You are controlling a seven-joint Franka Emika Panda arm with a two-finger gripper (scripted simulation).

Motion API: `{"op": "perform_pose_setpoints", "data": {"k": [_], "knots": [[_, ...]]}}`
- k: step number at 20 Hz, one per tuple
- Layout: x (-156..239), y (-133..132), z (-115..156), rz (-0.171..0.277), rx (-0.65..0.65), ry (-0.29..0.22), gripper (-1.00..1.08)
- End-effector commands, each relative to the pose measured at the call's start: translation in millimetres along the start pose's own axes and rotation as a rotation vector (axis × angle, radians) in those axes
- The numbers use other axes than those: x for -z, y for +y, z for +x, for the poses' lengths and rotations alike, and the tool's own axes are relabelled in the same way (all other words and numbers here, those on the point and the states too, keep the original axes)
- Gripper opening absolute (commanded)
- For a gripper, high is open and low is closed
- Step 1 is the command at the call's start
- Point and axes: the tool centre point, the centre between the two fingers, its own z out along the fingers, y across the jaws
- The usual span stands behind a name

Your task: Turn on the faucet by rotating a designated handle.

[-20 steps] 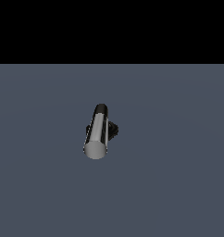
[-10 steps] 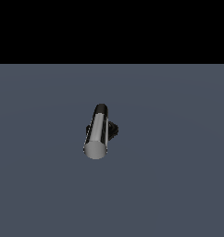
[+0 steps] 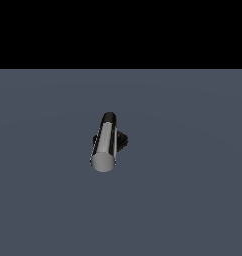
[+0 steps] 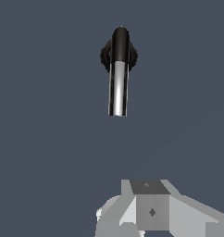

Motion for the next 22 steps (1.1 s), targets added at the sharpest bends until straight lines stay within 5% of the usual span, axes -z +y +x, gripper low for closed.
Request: {"op": "perform_pose_setpoints", "data": {"k": [1, 22], "knots": [[-22.1, -3.8, 4.0, 0.0, 0.003, -0.001, -1.0], [-184.2, -34.0, 38.3, 0.001, 0.031, -0.005, -1.0]]}}
